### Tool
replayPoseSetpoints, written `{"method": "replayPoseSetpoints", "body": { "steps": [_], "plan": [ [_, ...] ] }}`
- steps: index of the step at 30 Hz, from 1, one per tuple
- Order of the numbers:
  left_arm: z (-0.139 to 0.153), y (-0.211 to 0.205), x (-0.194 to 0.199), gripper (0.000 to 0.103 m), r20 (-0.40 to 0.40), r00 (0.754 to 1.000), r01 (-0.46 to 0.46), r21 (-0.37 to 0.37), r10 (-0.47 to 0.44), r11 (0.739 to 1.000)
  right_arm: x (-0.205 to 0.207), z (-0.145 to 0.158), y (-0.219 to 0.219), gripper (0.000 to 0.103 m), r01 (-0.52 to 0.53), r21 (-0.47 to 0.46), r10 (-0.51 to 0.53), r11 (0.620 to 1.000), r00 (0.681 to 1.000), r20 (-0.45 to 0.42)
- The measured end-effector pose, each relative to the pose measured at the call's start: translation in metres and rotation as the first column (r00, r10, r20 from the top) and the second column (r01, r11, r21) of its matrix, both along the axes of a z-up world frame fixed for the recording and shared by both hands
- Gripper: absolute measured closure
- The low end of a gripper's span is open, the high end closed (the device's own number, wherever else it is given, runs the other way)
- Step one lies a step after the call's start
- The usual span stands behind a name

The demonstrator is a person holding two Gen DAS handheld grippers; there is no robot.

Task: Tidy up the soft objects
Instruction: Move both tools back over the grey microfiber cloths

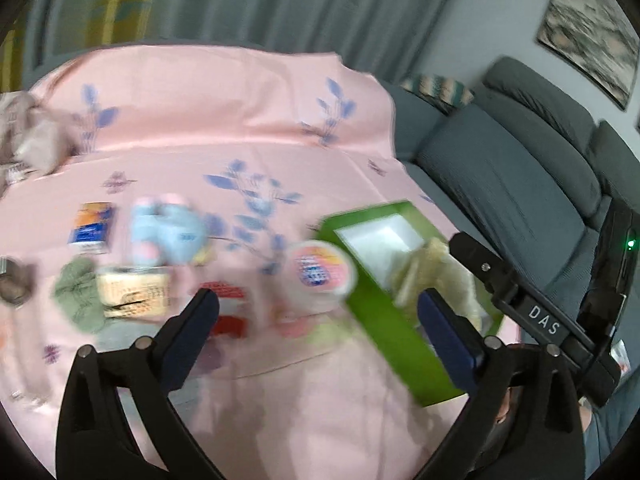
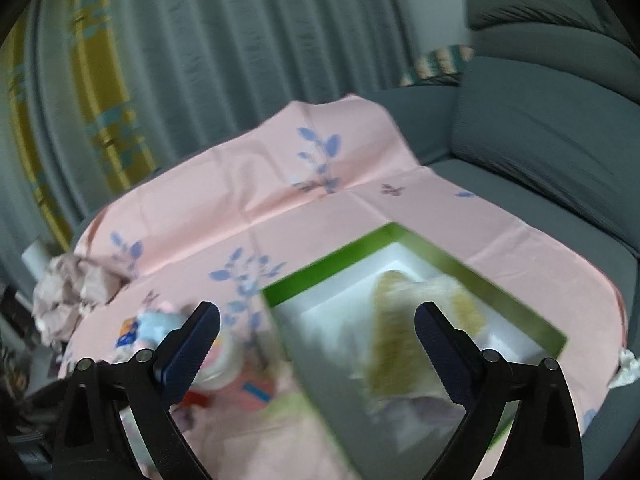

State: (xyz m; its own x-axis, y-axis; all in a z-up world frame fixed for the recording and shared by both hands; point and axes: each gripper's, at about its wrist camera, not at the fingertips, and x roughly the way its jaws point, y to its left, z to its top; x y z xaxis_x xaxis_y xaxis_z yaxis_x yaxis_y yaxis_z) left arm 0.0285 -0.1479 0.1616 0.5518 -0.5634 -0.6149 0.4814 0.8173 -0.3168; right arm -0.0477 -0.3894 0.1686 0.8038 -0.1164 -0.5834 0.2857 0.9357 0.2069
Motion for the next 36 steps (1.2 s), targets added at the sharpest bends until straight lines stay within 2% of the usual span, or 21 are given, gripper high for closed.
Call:
{"method": "replayPoseSetpoints", "body": {
  "steps": [3,8,15,20,24,33,36],
  "plan": [
    [0.0,0.041,-0.01,0.002,0.025,0.995,-0.102,0.028,0.101,0.994,0.004,0.0,0.025,0.004,-0.09,0.012,0.09,0.996,0.996,-0.007],
    [-0.014,0.103,-0.025,0.002,0.008,0.97,-0.242,0.04,0.242,0.969,0.005,-0.003,0.072,0.004,-0.179,-0.034,0.178,0.983,0.983,-0.039],
    [-0.047,0.157,-0.041,0.002,-0.04,0.925,-0.372,0.104,0.378,0.922,0.0,-0.018,0.132,0.005,-0.363,0.054,0.366,0.93,0.926,-0.09],
    [-0.068,0.177,-0.05,0.002,-0.07,0.905,-0.409,0.12,0.419,0.904,0.011,-0.036,0.158,0.005,-0.424,0.154,0.445,0.892,0.882,-0.152],
    [-0.083,0.18,-0.047,0.002,-0.102,0.9,-0.41,0.134,0.424,0.902,0.024,-0.058,0.178,0.005,-0.432,0.243,0.483,0.869,0.848,-0.219],
    [-0.11,0.182,-0.041,0.003,-0.186,0.883,-0.408,0.146,0.43,0.901,0.062,-0.102,0.213,0.005,-0.438,0.189,0.476,0.879,0.794,-0.378],
    [-0.115,0.185,-0.04,0.003,-0.207,0.883,-0.403,0.127,0.421,0.906,0.075,-0.122,0.222,0.005,-0.427,0.161,0.451,0.89,0.773,-0.445]
  ]
}}
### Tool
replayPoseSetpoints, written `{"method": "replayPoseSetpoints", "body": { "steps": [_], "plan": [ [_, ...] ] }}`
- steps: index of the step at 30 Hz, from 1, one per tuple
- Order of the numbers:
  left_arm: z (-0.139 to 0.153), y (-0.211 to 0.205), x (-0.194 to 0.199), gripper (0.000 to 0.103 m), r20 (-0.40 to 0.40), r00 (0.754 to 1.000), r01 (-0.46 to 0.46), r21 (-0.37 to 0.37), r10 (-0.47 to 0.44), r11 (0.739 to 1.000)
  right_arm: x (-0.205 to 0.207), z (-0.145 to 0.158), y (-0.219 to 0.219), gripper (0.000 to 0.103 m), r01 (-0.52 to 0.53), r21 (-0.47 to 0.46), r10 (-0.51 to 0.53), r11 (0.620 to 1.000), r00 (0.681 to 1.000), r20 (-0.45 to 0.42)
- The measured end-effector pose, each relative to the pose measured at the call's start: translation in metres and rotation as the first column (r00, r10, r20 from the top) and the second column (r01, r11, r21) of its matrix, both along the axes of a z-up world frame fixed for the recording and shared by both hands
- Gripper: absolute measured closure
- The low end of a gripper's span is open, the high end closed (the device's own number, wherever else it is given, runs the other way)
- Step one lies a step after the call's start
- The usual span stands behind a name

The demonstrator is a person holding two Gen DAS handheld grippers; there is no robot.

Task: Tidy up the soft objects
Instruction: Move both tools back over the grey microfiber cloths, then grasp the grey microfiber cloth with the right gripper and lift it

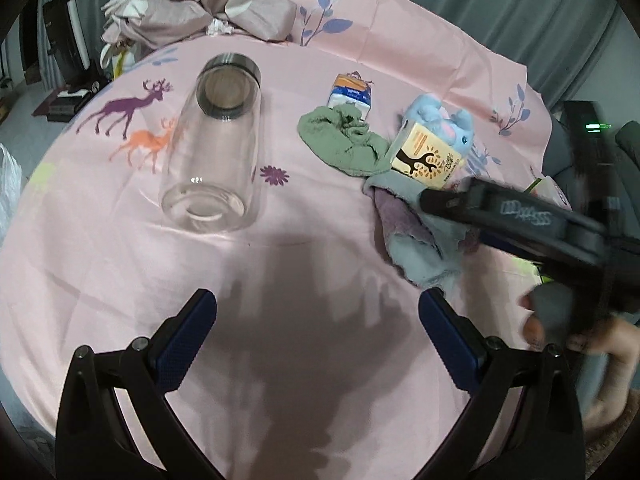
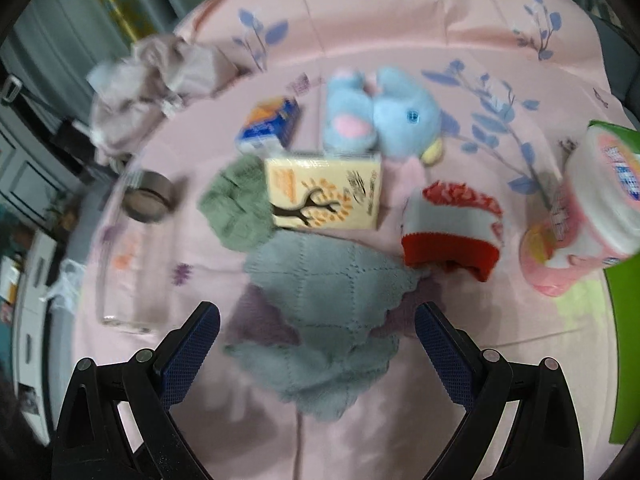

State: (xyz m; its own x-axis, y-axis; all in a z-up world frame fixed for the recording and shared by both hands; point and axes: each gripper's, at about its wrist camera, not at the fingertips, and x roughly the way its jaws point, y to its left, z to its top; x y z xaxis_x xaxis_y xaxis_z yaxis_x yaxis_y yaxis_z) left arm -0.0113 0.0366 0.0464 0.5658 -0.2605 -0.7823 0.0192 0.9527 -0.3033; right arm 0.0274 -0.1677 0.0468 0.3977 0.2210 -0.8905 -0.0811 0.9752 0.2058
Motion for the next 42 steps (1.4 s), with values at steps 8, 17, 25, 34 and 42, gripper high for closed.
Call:
{"method": "replayPoseSetpoints", "body": {
  "steps": [8,17,25,34,42],
  "plan": [
    [-0.012,0.004,0.009,0.003,-0.028,1.0,0.003,-0.023,-0.003,1.0,0.009,-0.032,0.01,0.009,-0.02,-0.145,0.017,0.989,1.0,-0.026],
    [-0.017,0.007,0.013,0.003,-0.052,0.999,-0.011,-0.034,0.009,0.999,0.004,-0.024,0.002,0.071,-0.038,-0.157,0.041,0.987,0.999,0.018],
    [-0.005,0.013,0.01,0.003,-0.029,1.0,-0.011,-0.055,0.009,0.998,-0.022,0.0,-0.017,0.083,-0.069,0.126,0.069,0.99,0.998,-0.001],
    [0.005,0.02,0.005,0.003,-0.019,0.999,-0.036,-0.066,0.035,0.997,-0.065,0.038,-0.02,0.083,-0.111,0.128,0.112,0.986,0.994,0.001],
    [0.001,0.012,0.003,0.003,-0.045,0.999,-0.002,-0.033,0.0,0.999,-0.067,-0.005,-0.004,0.074,-0.107,0.028,0.11,0.994,0.984,-0.142]
  ]
}}
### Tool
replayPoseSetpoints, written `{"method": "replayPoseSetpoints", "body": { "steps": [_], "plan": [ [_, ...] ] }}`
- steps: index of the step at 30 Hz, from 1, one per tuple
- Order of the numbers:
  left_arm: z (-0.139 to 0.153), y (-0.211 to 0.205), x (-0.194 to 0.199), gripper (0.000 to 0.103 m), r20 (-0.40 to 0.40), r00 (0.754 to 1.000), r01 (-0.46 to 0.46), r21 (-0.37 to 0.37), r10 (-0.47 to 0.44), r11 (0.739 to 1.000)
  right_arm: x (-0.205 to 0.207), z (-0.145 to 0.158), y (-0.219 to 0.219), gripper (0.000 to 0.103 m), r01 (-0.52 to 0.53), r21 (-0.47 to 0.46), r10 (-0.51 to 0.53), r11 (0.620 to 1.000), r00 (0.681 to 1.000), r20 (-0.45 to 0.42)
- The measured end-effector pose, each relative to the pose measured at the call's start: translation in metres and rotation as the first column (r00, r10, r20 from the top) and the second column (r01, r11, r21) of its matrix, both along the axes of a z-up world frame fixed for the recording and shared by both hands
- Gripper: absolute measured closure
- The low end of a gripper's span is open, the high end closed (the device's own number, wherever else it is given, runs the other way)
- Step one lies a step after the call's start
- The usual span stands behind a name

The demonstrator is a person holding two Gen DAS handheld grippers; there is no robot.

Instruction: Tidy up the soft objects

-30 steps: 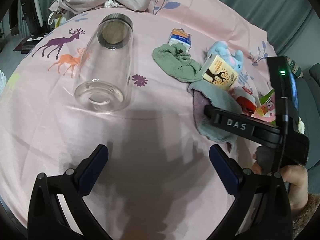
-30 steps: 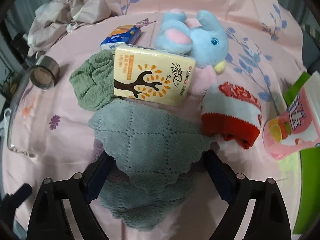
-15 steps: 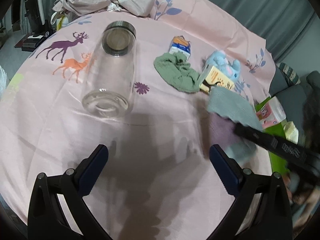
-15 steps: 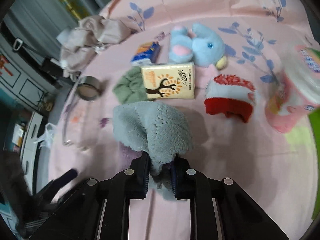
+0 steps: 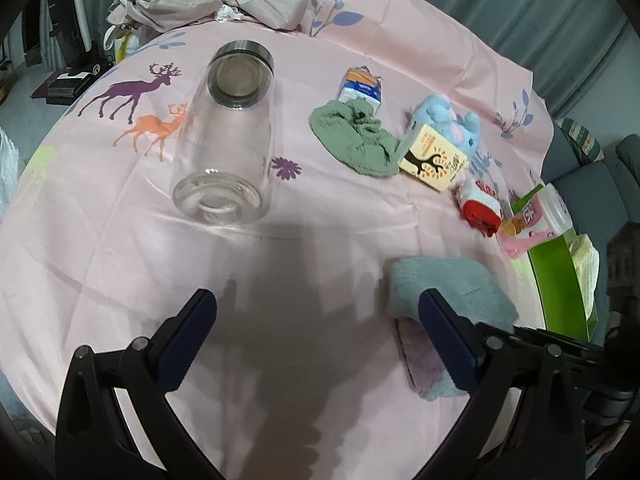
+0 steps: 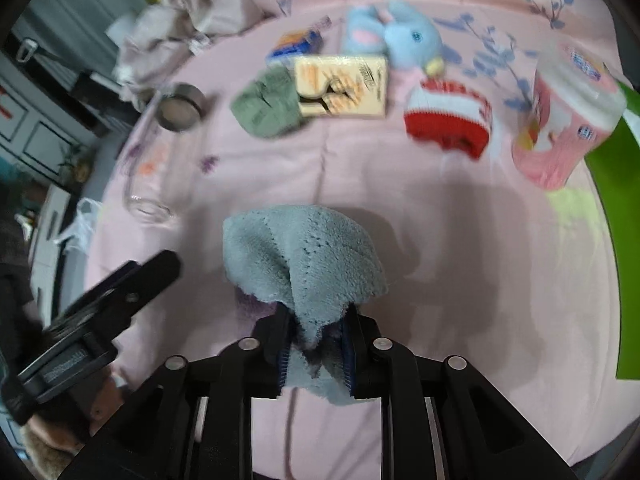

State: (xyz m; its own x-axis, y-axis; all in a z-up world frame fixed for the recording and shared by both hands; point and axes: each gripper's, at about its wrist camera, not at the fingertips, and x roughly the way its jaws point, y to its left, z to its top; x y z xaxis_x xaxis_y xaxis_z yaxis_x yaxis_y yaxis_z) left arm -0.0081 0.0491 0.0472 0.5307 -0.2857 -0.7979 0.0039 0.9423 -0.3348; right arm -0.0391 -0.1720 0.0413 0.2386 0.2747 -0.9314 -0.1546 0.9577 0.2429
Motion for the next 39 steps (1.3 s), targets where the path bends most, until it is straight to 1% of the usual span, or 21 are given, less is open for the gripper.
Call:
{"method": "replayPoseSetpoints", "body": {
  "steps": [1,3,5,7,9,13,16,17,18,20,23,25,26,27,28,29,30,32,35,37,39],
  "plan": [
    [-0.001,-0.001,0.0,0.003,-0.001,1.0,0.006,0.002,-0.006,1.0,0.001,-0.003,0.0,0.07,0.004,-0.01,-0.004,1.0,1.0,-0.006],
    [-0.002,-0.006,0.0,0.003,-0.007,1.0,0.019,0.007,-0.019,1.0,0.0,-0.003,-0.001,0.047,0.008,-0.014,-0.008,1.0,1.0,-0.001],
    [-0.003,-0.01,0.0,0.003,-0.011,0.999,0.037,-0.007,-0.037,0.999,-0.002,0.002,-0.007,0.038,0.023,0.003,-0.023,1.0,1.0,0.019],
    [-0.004,-0.015,0.0,0.003,-0.018,0.999,0.05,-0.008,-0.051,0.999,-0.003,0.008,-0.014,0.035,0.044,-0.009,-0.043,0.999,0.998,0.042],
    [-0.005,-0.021,-0.001,0.003,-0.016,0.997,0.069,0.003,-0.069,0.998,-0.002,0.013,-0.022,0.025,0.066,-0.013,-0.065,0.998,0.996,0.058],
    [-0.013,-0.036,-0.002,0.011,-0.043,0.992,0.115,-0.018,-0.116,0.993,0.001,0.009,-0.037,0.024,0.114,0.006,-0.114,0.993,0.992,0.055],
    [-0.02,-0.051,-0.001,0.012,-0.066,0.983,0.166,-0.049,-0.169,0.985,0.003,0.001,-0.037,0.024,0.108,0.049,-0.11,0.993,0.993,0.037],
    [-0.022,-0.055,0.0,0.015,-0.063,0.982,0.174,-0.042,-0.177,0.984,0.005,-0.002,-0.035,0.024,0.102,0.065,-0.104,0.993,0.994,0.028],
    [-0.022,-0.059,0.0,0.019,-0.053,0.983,0.177,-0.012,-0.177,0.984,0.006,-0.006,-0.033,0.024,0.096,0.074,-0.098,0.993,0.995,0.021],
    [-0.022,-0.062,0.001,0.041,-0.046,0.98,0.192,0.0,-0.192,0.981,0.008,-0.014,-0.029,0.024,0.095,0.047,-0.096,0.994,0.995,0.002],
    [-0.024,-0.066,0.003,0.054,-0.04,0.974,0.223,-0.006,-0.223,0.975,0.009,-0.019,-0.027,0.024,0.095,0.048,-0.095,0.994,0.995,0.0],
    [-0.025,-0.066,0.004,0.06,-0.041,0.973,0.225,-0.028,-0.226,0.974,0.009,-0.02,-0.027,0.027,0.091,0.057,-0.092,0.994,0.996,0.009],
    [-0.025,-0.067,0.005,0.067,-0.041,0.972,0.228,-0.041,-0.229,0.973,0.009,-0.02,-0.027,0.035,0.087,0.063,-0.088,0.994,0.996,0.01],
    [-0.026,-0.07,0.005,0.072,-0.038,0.969,0.241,-0.052,-0.243,0.969,0.009,-0.02,-0.026,0.046,0.077,0.074,-0.078,0.994,0.997,0.012],
    [-0.027,-0.073,0.006,0.081,-0.039,0.966,0.253,-0.061,-0.256,0.965,0.009,-0.021,-0.026,0.053,0.066,0.109,-0.067,0.992,0.998,0.007],
    [-0.027,-0.076,0.006,0.085,-0.042,0.964,0.259,-0.064,-0.262,0.964,0.009,-0.022,-0.026,0.061,0.06,0.132,-0.06,0.989,0.998,-0.003],
    [-0.026,-0.08,0.006,0.086,-0.039,0.963,0.266,-0.057,-0.268,0.962,0.009,-0.023,-0.026,0.065,0.057,0.139,-0.057,0.989,0.998,-0.005],
    [-0.022,-0.087,0.005,0.092,-0.036,0.959,0.278,-0.048,-0.28,0.959,0.009,-0.021,-0.029,0.072,0.056,0.149,-0.058,0.987,0.998,0.005],
    [-0.008,-0.102,0.006,0.096,-0.004,0.951,0.308,-0.045,-0.309,0.95,0.006,-0.009,-0.036,0.075,0.055,0.151,-0.061,0.987,0.997,0.037],
    [0.008,-0.115,0.008,0.096,0.037,0.943,0.332,-0.042,-0.331,0.942,0.005,0.008,-0.048,0.075,0.071,0.154,-0.085,0.985,0.993,0.087],
    [0.027,-0.132,0.01,0.096,0.094,0.928,0.365,-0.029,-0.361,0.931,0.005,0.026,-0.061,0.075,0.09,0.16,-0.112,0.983,0.985,0.135]
  ]
}}
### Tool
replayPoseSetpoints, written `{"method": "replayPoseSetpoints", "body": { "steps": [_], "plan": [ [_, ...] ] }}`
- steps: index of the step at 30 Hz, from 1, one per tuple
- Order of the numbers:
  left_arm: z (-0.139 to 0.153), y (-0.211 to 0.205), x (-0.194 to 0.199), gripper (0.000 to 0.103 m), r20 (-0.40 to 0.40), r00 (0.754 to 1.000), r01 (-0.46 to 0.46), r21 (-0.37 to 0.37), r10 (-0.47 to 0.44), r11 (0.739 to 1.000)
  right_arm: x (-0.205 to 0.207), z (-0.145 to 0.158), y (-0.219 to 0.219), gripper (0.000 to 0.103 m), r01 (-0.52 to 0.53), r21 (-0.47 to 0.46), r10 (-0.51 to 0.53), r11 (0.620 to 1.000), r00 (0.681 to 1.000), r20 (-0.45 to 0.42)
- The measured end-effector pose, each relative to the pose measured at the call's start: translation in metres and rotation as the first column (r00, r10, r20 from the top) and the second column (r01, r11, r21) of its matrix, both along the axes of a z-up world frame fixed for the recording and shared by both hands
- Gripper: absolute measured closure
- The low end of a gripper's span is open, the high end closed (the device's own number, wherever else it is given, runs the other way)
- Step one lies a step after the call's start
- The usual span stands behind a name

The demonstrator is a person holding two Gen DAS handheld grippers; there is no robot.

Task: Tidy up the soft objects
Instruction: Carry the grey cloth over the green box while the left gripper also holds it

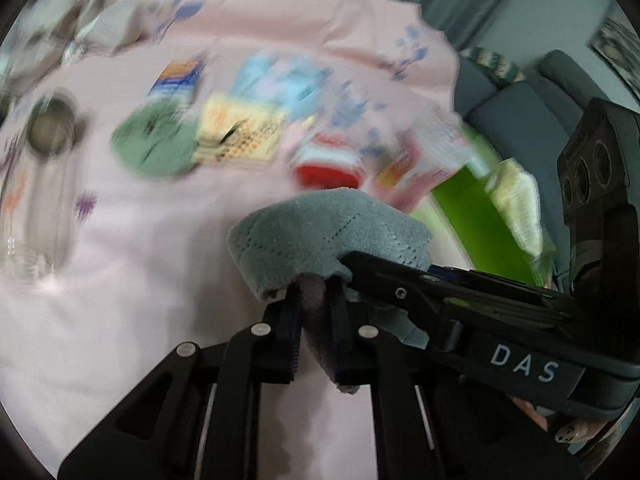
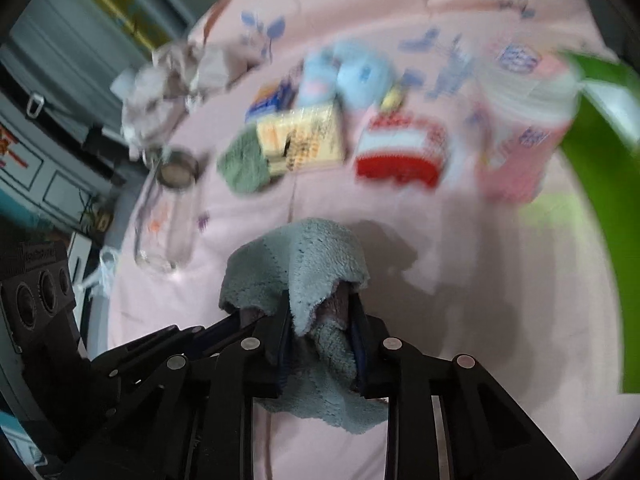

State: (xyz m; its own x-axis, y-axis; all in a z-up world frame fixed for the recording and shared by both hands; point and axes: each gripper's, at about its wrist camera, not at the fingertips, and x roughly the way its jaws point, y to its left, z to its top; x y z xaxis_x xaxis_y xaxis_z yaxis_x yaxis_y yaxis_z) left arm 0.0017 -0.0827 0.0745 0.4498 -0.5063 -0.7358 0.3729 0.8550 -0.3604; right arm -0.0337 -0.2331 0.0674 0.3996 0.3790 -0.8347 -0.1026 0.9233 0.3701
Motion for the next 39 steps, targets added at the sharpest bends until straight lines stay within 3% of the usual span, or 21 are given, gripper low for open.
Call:
{"method": "replayPoseSetpoints", "body": {
  "steps": [6,10,16,24,28,32,39],
  "plan": [
    [0.057,-0.059,0.011,0.096,0.155,0.981,0.12,-0.04,-0.113,0.992,-0.002,0.065,-0.051,0.075,0.118,-0.017,-0.113,0.993,0.977,0.18],
    [0.088,-0.097,0.016,0.096,0.248,0.954,0.192,-0.072,-0.169,0.979,-0.004,0.106,-0.092,0.075,0.215,-0.016,-0.201,0.976,0.933,0.3],
    [0.092,-0.161,0.029,0.096,0.273,0.918,0.314,-0.052,-0.289,0.948,-0.01,0.119,-0.151,0.075,0.385,0.035,-0.369,0.922,0.851,0.373],
    [0.067,-0.225,0.034,0.096,0.209,0.895,0.409,-0.028,-0.395,0.912,-0.015,0.091,-0.21,0.075,0.534,0.064,-0.523,0.843,0.785,0.332],
    [0.051,-0.247,0.035,0.095,0.156,0.897,0.418,0.013,-0.414,0.909,-0.014,0.072,-0.233,0.075,0.57,0.098,-0.574,0.816,0.775,0.266],
    [0.035,-0.262,0.031,0.095,0.107,0.904,0.404,0.109,-0.415,0.908,-0.012,0.047,-0.249,0.075,0.609,0.093,-0.616,0.787,0.769,0.171],
    [0.011,-0.273,0.038,0.094,-0.003,0.911,0.409,0.115,-0.412,0.905,-0.01,0.028,-0.264,0.075,0.655,0.049,-0.656,0.754,0.75,0.085]
  ]
}}
